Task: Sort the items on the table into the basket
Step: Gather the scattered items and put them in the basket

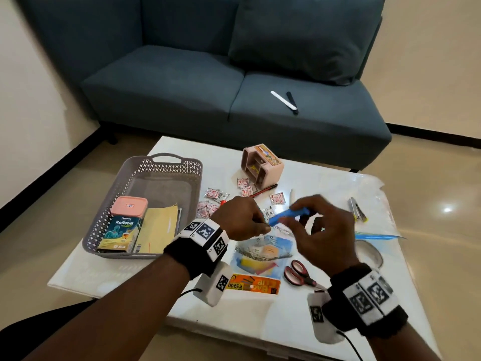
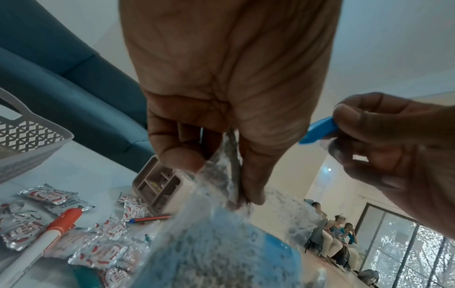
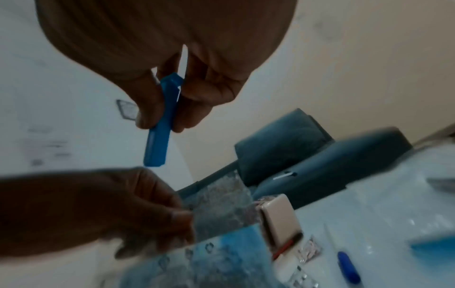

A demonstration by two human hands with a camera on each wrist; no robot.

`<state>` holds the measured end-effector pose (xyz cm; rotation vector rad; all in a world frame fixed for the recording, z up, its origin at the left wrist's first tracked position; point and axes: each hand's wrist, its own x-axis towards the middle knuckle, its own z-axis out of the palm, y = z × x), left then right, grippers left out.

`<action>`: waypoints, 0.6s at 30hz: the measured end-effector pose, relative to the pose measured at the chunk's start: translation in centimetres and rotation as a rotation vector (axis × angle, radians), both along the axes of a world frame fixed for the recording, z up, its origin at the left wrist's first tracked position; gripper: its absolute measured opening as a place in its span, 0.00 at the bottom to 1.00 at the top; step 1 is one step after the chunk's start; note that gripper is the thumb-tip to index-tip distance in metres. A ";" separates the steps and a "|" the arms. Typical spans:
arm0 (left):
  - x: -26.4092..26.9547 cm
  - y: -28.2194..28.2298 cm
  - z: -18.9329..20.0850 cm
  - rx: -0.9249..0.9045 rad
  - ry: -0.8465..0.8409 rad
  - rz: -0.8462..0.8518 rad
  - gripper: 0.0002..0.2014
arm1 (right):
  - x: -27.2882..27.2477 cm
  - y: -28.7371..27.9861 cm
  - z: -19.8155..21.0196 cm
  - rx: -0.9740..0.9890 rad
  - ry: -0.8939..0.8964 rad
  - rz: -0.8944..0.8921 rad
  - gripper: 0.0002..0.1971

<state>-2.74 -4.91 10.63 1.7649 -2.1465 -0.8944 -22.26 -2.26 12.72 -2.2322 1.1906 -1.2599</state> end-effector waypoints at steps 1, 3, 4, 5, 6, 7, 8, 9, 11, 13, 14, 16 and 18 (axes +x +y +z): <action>0.1 0.2 0.5 -0.014 0.002 -0.005 0.09 | 0.2 0.8 0.2 -0.028 0.124 0.048 0.12; 0.1 0.6 1.5 -0.038 0.000 -0.021 0.10 | 0.5 1.9 0.0 -0.071 0.380 0.066 0.11; 0.0 0.7 1.9 -0.047 -0.005 -0.027 0.11 | 0.6 2.1 -0.4 -0.064 0.468 0.048 0.11; 0.0 0.7 2.2 -0.053 -0.012 -0.029 0.11 | 0.8 2.3 -0.7 -0.040 0.521 0.015 0.11; -0.1 0.9 2.6 -0.060 -0.020 -0.033 0.12 | 1.0 2.6 -1.0 -0.018 0.531 -0.014 0.09; -0.2 1.0 3.0 -0.060 -0.024 -0.036 0.12 | 1.2 2.8 -1.2 0.025 0.528 -0.042 0.07; -0.2 1.2 3.2 -0.067 -0.023 -0.039 0.11 | 1.3 2.8 -1.6 0.088 0.525 -0.065 0.07; -0.4 1.4 3.7 -0.076 -0.019 -0.041 0.11 | 1.4 2.9 -1.6 0.165 0.550 -0.080 0.10; -0.4 1.6 3.9 -0.079 -0.019 -0.043 0.12 | 1.3 2.9 -2.0 0.310 0.675 -0.042 0.20; -0.2 1.9 4.2 -0.077 -0.024 -0.041 0.12 | 1.2 3.4 -1.1 0.410 0.812 0.030 0.29; -0.1 1.9 4.3 -0.066 -0.027 -0.042 0.12 | 1.2 3.6 -0.8 0.435 0.868 0.052 0.31; 0.0 2.0 4.4 -0.047 -0.028 -0.044 0.12 | 1.1 3.9 0.1 0.436 0.954 0.081 0.29; 0.2 2.1 4.5 -0.038 -0.025 -0.044 0.12 | 0.8 4.0 0.5 0.430 0.995 0.119 0.27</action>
